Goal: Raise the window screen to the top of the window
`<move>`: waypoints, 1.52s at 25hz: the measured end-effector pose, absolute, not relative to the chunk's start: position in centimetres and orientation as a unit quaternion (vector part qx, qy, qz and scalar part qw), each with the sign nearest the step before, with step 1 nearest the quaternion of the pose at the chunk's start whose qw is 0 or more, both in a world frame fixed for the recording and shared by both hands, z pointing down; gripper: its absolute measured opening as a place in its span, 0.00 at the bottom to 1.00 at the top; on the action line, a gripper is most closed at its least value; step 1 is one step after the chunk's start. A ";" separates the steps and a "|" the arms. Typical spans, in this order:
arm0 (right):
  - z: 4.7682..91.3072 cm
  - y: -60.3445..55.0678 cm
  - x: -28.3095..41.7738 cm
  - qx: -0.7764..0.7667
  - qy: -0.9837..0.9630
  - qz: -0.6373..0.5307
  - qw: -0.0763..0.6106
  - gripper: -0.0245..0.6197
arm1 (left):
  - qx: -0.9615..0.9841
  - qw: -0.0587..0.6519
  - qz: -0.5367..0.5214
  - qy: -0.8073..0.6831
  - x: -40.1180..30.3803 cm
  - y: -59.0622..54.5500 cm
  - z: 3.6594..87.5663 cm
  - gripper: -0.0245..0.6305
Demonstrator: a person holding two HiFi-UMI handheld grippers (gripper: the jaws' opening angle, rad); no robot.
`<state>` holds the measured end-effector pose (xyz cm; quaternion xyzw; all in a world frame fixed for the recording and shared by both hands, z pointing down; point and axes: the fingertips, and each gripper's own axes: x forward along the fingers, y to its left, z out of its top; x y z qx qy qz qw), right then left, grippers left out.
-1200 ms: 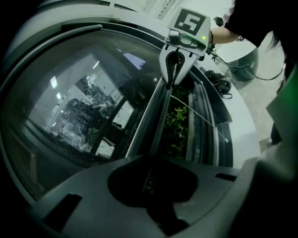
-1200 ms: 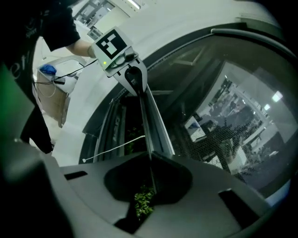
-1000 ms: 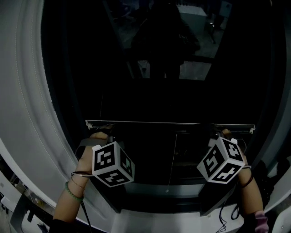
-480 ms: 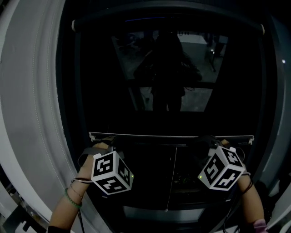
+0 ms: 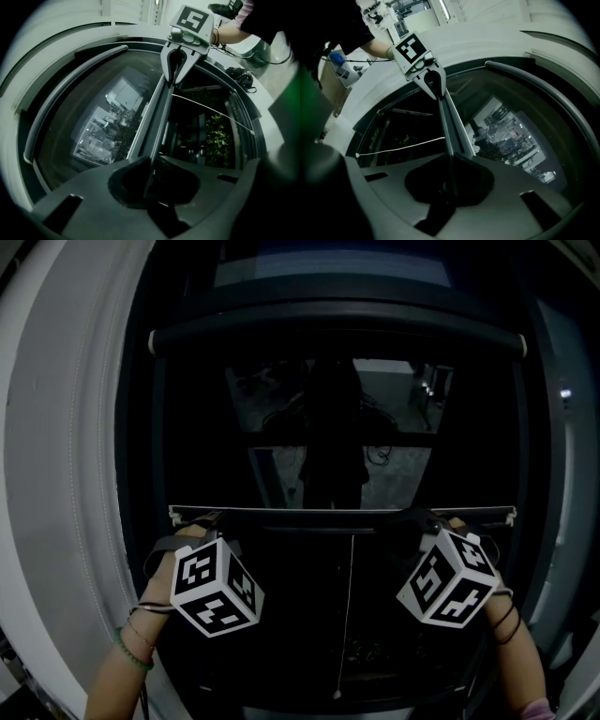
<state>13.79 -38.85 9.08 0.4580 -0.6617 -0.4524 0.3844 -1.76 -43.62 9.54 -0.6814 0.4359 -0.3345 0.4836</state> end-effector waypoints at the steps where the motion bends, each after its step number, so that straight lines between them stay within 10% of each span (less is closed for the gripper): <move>1: 8.1 -38.8 13.7 0.462 -0.658 -0.458 0.380 0.08 | -0.681 0.485 -0.330 0.439 -1.9 -43.5 8.5 0.10; 38: -18.5 -39.0 13.5 0.568 -0.538 -0.537 0.316 0.10 | -0.633 0.531 -0.244 0.508 -1.9 -43.1 -18.7 0.12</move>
